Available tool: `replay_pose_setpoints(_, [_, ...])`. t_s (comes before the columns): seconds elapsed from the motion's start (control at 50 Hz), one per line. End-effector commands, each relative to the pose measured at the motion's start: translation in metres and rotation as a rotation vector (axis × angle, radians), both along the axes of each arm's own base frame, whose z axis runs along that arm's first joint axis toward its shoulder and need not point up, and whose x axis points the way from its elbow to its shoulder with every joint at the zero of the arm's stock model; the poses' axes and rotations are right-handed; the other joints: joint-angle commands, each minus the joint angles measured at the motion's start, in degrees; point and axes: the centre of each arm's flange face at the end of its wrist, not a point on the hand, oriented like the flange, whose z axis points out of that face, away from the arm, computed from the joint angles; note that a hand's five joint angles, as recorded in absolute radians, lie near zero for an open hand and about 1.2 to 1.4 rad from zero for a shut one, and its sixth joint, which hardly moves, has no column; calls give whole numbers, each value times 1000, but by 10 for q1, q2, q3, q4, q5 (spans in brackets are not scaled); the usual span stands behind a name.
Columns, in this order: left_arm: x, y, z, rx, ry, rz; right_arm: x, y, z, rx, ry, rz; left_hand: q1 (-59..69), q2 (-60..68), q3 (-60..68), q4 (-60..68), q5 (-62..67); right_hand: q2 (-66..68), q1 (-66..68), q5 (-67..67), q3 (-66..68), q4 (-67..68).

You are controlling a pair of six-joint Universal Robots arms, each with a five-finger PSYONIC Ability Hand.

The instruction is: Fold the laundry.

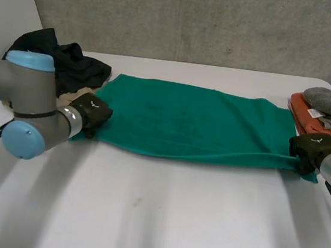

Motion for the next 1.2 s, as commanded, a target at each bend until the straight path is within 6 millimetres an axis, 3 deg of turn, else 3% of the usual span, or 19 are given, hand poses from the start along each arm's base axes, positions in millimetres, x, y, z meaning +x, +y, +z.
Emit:
replay_pose_setpoints(0.02, [27,72,26,199,-72,14,-17,32,12,161,126,146,141,116,121,117,132,125,146,112,118,115])
replay_pose_setpoints(0.14, [57,138,34,378,-159,53,-51,67,25,300,370,373,141,116,121,117,132,125,146,112,118,115])
replay_pose_setpoints(0.2, [63,156,38,388,-172,35,-63,82,27,361,440,479,141,116,121,117,132,125,146,112,118,115])
replay_pose_setpoints(0.28, [61,159,38,384,-183,10,-61,87,24,390,427,507,141,116,121,117,132,125,146,112,118,115])
replay_pose_setpoints(0.4, [48,134,39,340,-180,8,-60,63,15,321,390,424,141,116,121,117,132,125,146,112,118,115])
replay_pose_setpoints(0.48, [25,107,50,244,-104,5,-48,38,15,209,331,331,141,116,121,117,132,125,146,112,118,115])
replay_pose_setpoints(0.58, [-6,58,62,73,-3,35,-35,4,12,81,221,218,141,116,121,117,132,125,146,112,118,115])
replay_pose_setpoints(0.66, [-17,27,64,-14,7,80,-25,-17,9,-7,209,183,141,116,121,117,132,125,146,112,118,115])
replay_pose_setpoints(0.9, [-47,-19,44,-148,13,62,-9,-61,-7,-154,277,140,141,116,121,117,132,125,146,112,118,115])
replay_pose_setpoints(0.92, [-48,-19,43,-148,17,59,-7,-62,-9,-158,280,143,141,116,121,117,132,-24,-2,-36,-30,-34])
replay_pose_setpoints(0.94, [-50,-20,41,-149,18,54,-4,-63,-11,-160,284,145,93,68,73,69,84,-300,-278,-313,-306,-310])
replay_pose_setpoints(0.96, [-53,-19,40,-151,22,47,-1,-64,-14,-157,296,140,-381,-405,-400,-404,-389,-575,-554,-588,-582,-585])
replay_pose_setpoints(0.98, [-55,-18,40,-151,26,38,1,-64,-14,-158,303,136,-559,-584,-579,-583,-568,-574,-553,-587,-581,-585])
replay_pose_setpoints(1.1, [-66,-8,57,-198,57,6,2,-57,3,-156,320,64,-559,-584,-579,-583,-568,-575,-554,-588,-582,-585])
replay_pose_setpoints(1.2, [-51,-8,83,-247,85,54,-1,-47,24,-176,254,48,-559,-584,-579,-583,-568,-575,-554,-588,-582,-585])
